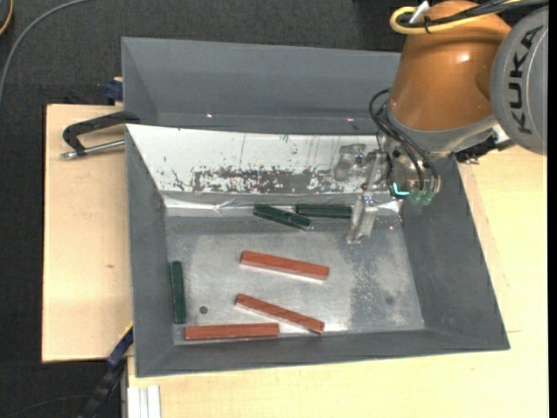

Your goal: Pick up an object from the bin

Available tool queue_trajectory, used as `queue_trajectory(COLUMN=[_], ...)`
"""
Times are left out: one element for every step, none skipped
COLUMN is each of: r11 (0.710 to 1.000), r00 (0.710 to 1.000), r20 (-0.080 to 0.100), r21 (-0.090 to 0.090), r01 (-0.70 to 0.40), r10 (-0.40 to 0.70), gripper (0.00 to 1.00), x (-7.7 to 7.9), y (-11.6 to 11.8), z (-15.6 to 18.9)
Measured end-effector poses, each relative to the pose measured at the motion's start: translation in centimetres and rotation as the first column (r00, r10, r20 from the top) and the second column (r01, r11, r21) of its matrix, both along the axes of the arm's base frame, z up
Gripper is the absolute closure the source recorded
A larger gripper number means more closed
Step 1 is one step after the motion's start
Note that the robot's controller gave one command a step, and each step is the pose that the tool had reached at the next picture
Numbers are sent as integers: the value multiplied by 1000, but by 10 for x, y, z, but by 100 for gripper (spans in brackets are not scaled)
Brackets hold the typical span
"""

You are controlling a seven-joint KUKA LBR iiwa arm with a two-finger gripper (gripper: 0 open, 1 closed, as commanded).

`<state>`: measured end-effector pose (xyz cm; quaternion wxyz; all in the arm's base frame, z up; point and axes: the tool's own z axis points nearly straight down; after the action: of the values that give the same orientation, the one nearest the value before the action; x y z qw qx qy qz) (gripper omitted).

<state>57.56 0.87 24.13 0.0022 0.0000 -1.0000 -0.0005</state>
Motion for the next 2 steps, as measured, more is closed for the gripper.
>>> queue_trajectory(r11=[996, 996], r00=[996, 996], r20=[-3, 6], r21=[1, 0], r01=[-89, -88], r10=[89, 88], gripper=[0, 100], x=[-27, -24], y=[22, 22], z=[-166, -161])
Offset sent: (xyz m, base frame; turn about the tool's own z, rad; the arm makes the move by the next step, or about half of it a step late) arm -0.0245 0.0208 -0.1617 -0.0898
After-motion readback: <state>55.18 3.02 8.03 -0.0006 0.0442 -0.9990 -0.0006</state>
